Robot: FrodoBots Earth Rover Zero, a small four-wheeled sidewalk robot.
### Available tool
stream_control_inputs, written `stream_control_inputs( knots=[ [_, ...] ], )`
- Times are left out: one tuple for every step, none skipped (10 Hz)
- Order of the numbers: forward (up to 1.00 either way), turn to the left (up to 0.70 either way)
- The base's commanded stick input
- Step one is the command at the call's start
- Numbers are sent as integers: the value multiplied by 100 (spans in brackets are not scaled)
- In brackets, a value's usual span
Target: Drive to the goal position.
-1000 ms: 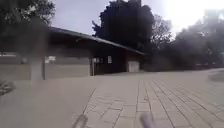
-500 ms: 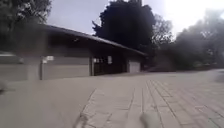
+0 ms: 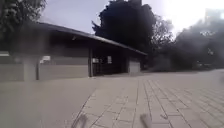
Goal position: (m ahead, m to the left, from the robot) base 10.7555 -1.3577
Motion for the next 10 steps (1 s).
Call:
stream_control_inputs(
  knots=[
    [70,0],
    [70,-2],
    [70,-5],
    [70,-35],
    [70,-35],
    [70,-35],
    [70,-35],
    [70,-35],
    [70,0],
    [70,0]
  ],
)
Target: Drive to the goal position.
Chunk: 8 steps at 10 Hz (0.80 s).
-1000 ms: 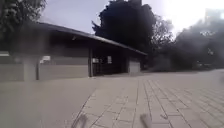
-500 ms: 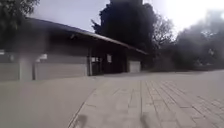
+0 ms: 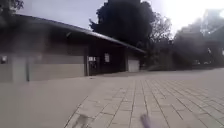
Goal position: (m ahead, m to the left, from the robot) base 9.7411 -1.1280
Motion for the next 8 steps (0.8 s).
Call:
stream_control_inputs(
  knots=[
    [70,0],
    [70,0],
    [70,0],
    [70,-24],
    [70,-11],
    [70,0],
    [70,0],
    [70,0]
  ],
)
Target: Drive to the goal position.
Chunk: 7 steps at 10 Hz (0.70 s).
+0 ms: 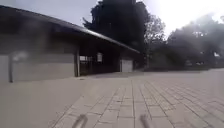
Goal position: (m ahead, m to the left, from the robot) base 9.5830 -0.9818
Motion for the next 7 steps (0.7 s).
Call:
stream_control_inputs(
  knots=[
    [70,-18],
    [70,-24],
    [70,-10],
    [70,-6],
    [70,-7],
    [70,-16],
    [70,-26]
  ],
)
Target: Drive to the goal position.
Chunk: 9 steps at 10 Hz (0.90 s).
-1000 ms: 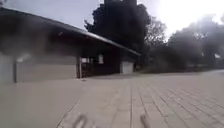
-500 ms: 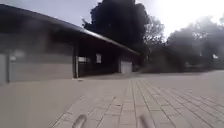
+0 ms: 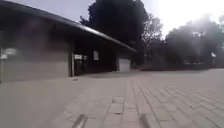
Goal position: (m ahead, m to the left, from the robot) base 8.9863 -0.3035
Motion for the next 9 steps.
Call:
stream_control_inputs(
  knots=[
    [70,-26],
    [70,-22],
    [70,-5],
    [70,-17],
    [70,-25],
    [70,-14],
    [70,-2],
    [70,-9],
    [70,-21]
  ],
)
